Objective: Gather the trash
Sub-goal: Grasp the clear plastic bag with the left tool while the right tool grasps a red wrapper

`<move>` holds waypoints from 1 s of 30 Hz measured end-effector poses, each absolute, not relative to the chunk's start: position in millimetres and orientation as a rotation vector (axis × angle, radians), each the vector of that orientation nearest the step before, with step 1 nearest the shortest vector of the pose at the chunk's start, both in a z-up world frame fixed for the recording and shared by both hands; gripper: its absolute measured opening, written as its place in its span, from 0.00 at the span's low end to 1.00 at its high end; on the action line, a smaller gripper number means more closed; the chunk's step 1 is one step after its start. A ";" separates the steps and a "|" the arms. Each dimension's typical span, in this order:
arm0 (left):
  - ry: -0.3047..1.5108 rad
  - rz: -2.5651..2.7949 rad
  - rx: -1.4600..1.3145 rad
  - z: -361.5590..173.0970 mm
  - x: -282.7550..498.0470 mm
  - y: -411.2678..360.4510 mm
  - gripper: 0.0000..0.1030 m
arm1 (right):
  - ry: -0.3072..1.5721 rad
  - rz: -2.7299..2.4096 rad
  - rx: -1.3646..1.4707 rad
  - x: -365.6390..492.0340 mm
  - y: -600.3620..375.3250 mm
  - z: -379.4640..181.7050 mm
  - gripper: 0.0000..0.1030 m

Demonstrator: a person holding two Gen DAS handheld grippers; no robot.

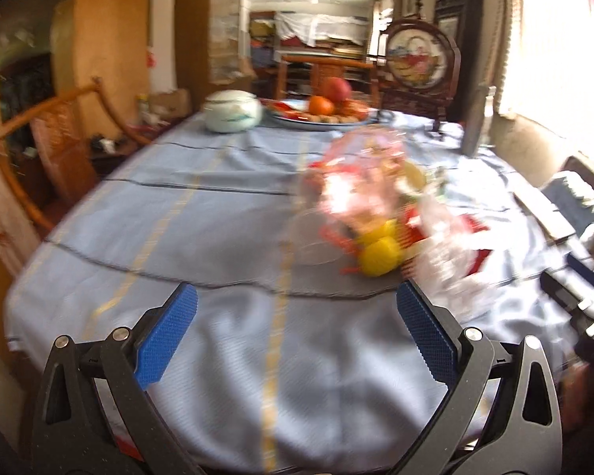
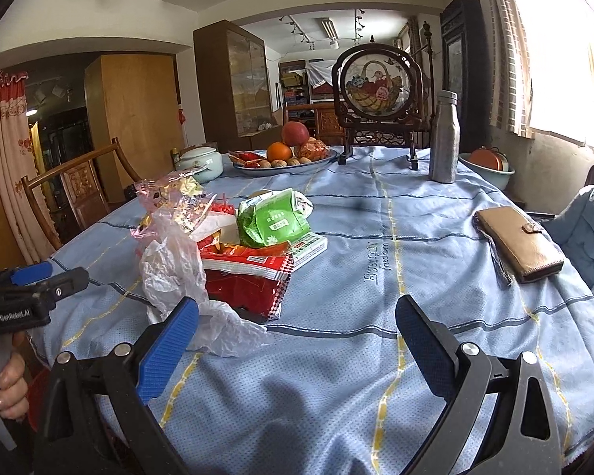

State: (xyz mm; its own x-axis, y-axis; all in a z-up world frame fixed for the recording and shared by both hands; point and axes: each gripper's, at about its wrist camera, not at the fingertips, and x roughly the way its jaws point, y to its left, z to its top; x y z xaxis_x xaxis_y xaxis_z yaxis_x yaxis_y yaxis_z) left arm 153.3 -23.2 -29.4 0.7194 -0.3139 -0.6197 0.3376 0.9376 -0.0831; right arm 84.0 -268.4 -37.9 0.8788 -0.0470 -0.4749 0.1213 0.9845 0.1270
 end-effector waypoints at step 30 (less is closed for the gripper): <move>0.732 -0.616 -0.075 -30.1 150.3 -36.3 0.54 | 0.621 0.008 0.284 135.3 -282.6 -40.3 0.95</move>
